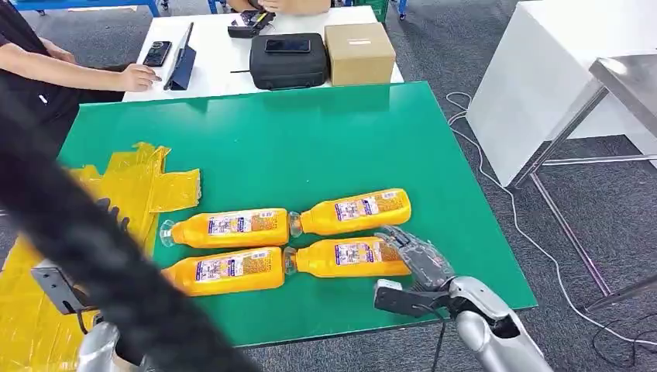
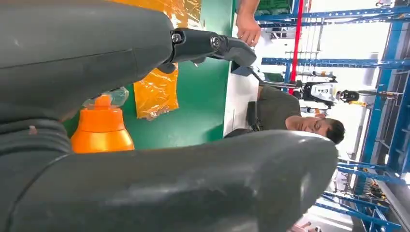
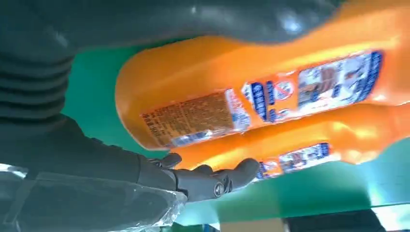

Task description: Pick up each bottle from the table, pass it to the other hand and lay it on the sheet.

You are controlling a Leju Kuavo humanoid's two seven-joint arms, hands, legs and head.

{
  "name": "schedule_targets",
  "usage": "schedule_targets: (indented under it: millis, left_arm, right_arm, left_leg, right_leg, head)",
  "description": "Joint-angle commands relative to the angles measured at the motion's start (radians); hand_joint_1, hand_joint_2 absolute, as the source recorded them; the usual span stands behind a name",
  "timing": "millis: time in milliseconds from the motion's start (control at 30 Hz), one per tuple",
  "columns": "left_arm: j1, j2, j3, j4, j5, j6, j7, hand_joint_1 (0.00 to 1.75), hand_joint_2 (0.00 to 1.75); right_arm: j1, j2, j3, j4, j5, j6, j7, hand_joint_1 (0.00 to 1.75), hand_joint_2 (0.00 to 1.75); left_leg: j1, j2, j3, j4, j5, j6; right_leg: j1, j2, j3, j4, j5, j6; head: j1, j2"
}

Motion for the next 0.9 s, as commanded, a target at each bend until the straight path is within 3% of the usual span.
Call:
schedule_targets:
  millis: [33, 567, 733, 900]
  left_arm:
    - [-0.021, 0.008, 0.016, 0.017, 0.006, 0.001, 0.007, 0.00, 0.00]
    - [-0.014, -0.007, -0.014, -0.004, 0.009, -0.002, 0.031, 0.00, 0.00]
    - [-0.009, -0.008, -0.022, 0.004, 0.013, -0.002, 0.030, 0.00, 0.00]
    - [-0.045, -0.004, -0.018, 0.036, 0.025, -0.002, 0.029, 0.00, 0.00]
  right_arm:
    - [-0.037, 0.007, 0.075, 0.011, 0.027, -0.004, 0.032, 0.00, 1.75]
    - [-0.065, 0.040, 0.114, 0.137, 0.100, -0.027, 0.106, 0.00, 1.75]
    - [-0.030, 0.018, 0.125, 0.142, 0.137, -0.028, 0.127, 0.00, 1.75]
    - [-0.077, 0.000, 0.188, 0.192, 0.214, -0.006, 0.168, 0.00, 1.75]
  left_leg:
    - [0.000, 0.001, 0.002, 0.000, -0.001, -0.001]
    - [0.001, 0.002, 0.005, -0.002, -0.002, -0.001]
    - [0.001, -0.001, 0.005, -0.002, -0.001, -0.001]
    - [0.001, -0.001, 0.006, -0.002, -0.001, -0.001]
  right_leg:
    - [0.000, 0.000, 0.002, 0.000, -0.001, 0.000]
    - [0.001, 0.001, 0.005, -0.002, -0.001, 0.000]
    - [0.001, -0.002, 0.005, -0.002, -0.002, 0.000]
    - [0.001, -0.002, 0.006, -0.002, -0.002, 0.000]
  head:
    - [0.000, 0.000]
    - [0.000, 0.000]
    - [0.000, 0.000]
    - [0.000, 0.000]
